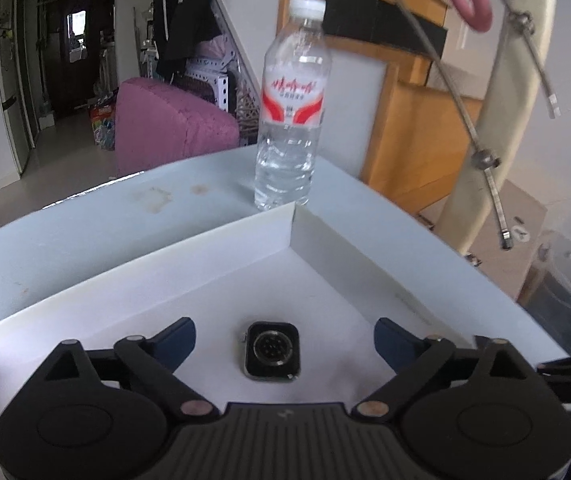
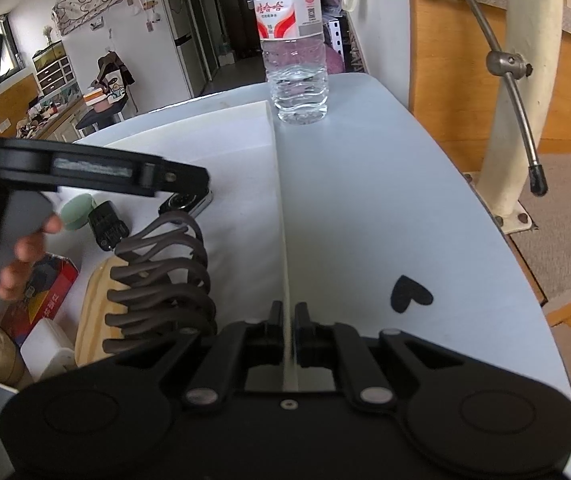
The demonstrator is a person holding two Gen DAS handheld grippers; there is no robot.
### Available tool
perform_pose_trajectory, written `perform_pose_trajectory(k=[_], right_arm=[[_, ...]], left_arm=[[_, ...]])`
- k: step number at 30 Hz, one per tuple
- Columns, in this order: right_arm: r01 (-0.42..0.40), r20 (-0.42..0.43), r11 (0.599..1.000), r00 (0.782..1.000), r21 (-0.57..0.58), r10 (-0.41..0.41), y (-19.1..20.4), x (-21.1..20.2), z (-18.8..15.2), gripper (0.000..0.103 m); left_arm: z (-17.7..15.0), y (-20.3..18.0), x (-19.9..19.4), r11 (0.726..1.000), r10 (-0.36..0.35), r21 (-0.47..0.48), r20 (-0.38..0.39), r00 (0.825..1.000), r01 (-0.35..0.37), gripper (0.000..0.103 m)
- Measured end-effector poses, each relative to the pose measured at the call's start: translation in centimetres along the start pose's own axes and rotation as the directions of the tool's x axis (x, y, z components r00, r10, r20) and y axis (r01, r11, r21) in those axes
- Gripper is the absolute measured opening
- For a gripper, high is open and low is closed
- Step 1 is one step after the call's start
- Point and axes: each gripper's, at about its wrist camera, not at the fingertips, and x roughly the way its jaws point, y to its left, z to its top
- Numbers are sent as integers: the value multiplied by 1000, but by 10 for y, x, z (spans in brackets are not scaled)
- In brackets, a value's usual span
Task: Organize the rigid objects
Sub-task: 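Carry the smartwatch into the tray and open the left gripper, then lower the black coiled clip into the tray and open the right gripper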
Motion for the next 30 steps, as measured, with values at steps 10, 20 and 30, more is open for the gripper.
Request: perform_pose_trajectory(k=[10,20,30], right_arm=[[-1,-4,1000,1000,2,1,0,0,1,5],[15,-14,1000,1000,-2,-15,3,1,3,5],[22,-15,1000,1000,2,-22,4,1,3,5]], left_arm=[[-24,5,-98,1000,16,-1,38,999,-16,100],[-61,20,-177,994,107,-15,100,989,-106,103],[-98,33,-217,978,203,-78,94,975,-196,103]])
